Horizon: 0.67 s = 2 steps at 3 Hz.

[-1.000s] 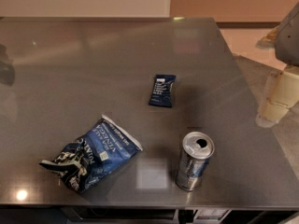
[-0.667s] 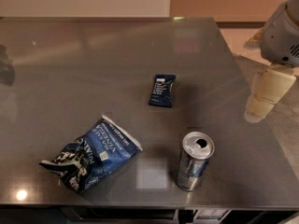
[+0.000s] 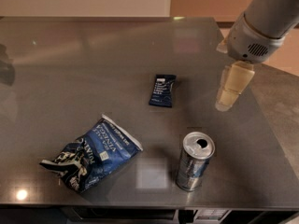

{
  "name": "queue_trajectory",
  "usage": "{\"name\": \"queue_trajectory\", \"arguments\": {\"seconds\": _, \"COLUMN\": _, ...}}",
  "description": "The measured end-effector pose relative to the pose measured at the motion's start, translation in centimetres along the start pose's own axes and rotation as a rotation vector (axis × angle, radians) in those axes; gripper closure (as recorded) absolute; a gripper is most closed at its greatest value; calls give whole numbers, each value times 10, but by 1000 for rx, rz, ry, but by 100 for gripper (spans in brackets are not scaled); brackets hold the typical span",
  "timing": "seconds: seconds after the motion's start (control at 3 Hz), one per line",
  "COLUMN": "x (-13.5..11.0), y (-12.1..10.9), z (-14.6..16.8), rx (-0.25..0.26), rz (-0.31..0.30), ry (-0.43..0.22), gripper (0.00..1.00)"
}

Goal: Move rxbar blueberry near blue chip bag

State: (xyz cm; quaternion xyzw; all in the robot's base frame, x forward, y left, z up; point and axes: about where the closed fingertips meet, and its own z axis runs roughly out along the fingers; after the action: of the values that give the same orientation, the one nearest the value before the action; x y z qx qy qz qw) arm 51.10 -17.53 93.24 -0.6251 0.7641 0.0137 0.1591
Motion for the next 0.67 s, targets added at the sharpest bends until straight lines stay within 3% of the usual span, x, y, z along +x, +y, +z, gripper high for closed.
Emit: {"name": "queue_trajectory", "arguments": {"seconds": 0.67, "x": -39, "y": -26, "z": 63, "rx": -98, "rz": 12, "ry": -133, "gripper": 0}}
